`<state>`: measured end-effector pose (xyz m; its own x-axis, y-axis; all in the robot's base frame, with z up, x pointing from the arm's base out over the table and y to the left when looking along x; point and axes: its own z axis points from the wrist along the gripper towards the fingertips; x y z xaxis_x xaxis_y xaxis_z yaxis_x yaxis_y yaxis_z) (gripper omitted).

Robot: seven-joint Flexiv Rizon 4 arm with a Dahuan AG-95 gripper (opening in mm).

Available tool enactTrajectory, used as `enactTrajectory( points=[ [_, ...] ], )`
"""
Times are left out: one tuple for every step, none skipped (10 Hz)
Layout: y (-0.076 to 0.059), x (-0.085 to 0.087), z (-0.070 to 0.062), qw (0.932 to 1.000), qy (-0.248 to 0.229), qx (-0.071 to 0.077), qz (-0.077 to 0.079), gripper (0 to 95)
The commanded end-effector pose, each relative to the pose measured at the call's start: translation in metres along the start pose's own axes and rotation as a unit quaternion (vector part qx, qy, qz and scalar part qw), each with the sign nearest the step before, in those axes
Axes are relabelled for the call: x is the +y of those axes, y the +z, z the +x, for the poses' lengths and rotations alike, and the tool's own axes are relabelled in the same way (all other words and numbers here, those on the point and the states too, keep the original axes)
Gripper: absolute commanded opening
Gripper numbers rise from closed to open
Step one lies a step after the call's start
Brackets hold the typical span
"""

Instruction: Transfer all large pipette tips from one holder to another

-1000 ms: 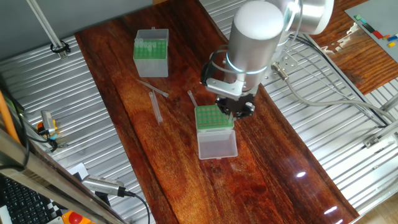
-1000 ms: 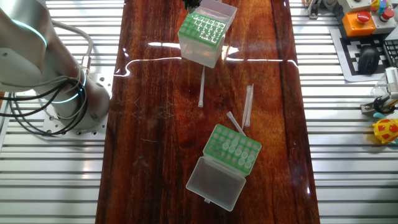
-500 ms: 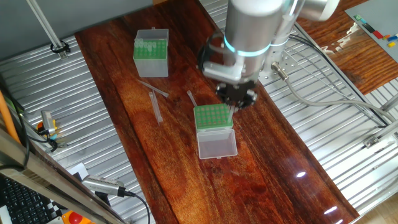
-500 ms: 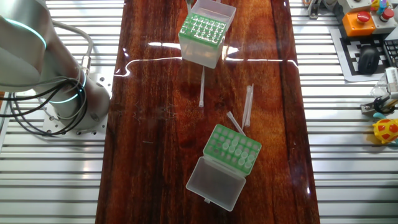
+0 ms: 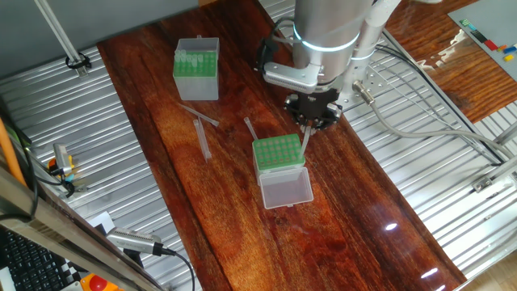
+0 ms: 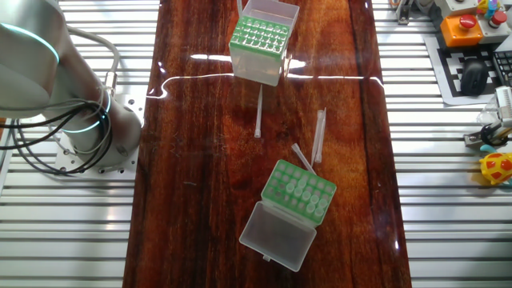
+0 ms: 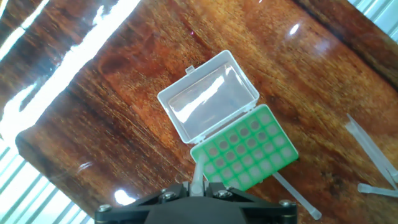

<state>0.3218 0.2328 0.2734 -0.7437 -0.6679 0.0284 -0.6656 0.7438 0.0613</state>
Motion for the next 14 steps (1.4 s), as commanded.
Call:
enactTrajectory(
  points=[
    [-0.010,0.000,0.002,1.0000,-0.002,0.004,-0.005,0.0],
    [-0.019,-0.002,0.001,0.9999,-0.003,0.007,-0.009,0.0],
    [-0.024,-0.002,0.000,0.9999,-0.004,0.007,-0.010,0.0],
    [-0.030,-0.002,0.000,0.9999,-0.006,0.006,-0.008,0.0],
    [-0.030,-0.002,0.000,0.9999,-0.008,0.006,-0.004,0.0],
    [-0.030,-0.002,0.000,1.0000,-0.006,0.003,-0.002,0.0],
    [-0.030,-0.002,0.000,1.0000,0.004,0.004,0.000,0.0],
    [-0.030,-0.002,0.000,0.9998,0.021,0.006,0.007,0.0],
    [-0.030,-0.002,0.000,0.9995,0.024,0.017,0.005,0.0],
    [-0.030,-0.002,0.000,0.9992,0.032,0.023,0.004,0.0],
    [-0.030,-0.002,0.000,0.9992,0.032,0.023,0.005,0.0],
    [-0.035,-0.033,0.012,0.9997,0.014,0.017,0.009,0.0],
    [-0.039,-0.067,0.024,0.9998,-0.010,0.016,0.008,0.0],
    [-0.043,-0.103,0.034,0.9992,-0.036,0.014,0.005,0.0]
  ],
)
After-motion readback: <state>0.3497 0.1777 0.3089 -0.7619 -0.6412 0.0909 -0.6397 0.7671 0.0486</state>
